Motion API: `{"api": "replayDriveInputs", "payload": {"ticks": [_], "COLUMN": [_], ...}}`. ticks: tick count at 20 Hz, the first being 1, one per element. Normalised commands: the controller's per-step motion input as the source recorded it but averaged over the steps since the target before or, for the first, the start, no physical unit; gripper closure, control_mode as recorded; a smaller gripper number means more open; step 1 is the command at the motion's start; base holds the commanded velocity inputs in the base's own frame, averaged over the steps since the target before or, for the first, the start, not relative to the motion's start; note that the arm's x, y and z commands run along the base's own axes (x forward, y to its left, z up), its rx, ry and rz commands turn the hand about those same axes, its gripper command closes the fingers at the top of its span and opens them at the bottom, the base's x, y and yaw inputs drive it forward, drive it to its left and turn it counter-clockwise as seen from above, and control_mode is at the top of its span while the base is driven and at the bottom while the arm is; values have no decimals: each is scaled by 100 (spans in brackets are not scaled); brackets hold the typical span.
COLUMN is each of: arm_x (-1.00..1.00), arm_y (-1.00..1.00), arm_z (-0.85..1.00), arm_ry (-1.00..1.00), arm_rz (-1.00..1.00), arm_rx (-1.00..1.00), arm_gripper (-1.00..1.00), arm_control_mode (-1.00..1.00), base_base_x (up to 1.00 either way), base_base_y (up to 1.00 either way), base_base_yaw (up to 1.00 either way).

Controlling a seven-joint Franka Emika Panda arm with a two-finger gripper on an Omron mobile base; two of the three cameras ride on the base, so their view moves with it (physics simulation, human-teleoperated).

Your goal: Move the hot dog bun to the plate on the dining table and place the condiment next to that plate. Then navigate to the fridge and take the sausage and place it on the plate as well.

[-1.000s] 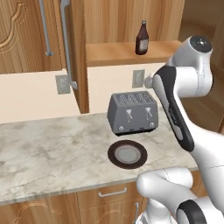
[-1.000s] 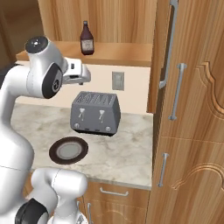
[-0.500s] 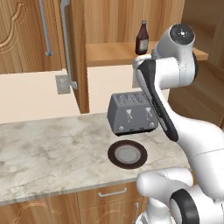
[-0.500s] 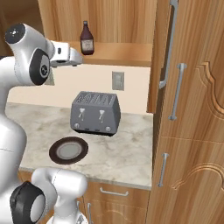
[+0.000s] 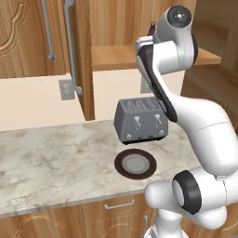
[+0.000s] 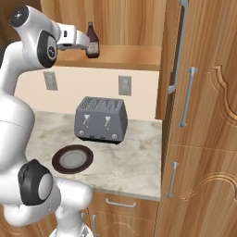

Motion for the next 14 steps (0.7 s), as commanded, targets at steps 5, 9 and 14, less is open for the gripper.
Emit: {"api": "replayDriveInputs", "payload": {"ticks": [5, 9, 14], "arm_x": [42, 35, 48], "arm_y": [0, 2, 0], "arm_z": [18, 13, 11], "arm_ry": [-7, -9, -6], "arm_rz": [-4, -6, -7], "arm_rx": [0, 0, 0], "arm_gripper": [-100, -100, -100], "arm_control_mode": [-100, -100, -100], "base_base_x": [0, 0, 0], "base_base_y": [0, 0, 0], "base_base_yaw": [0, 0, 0]}}
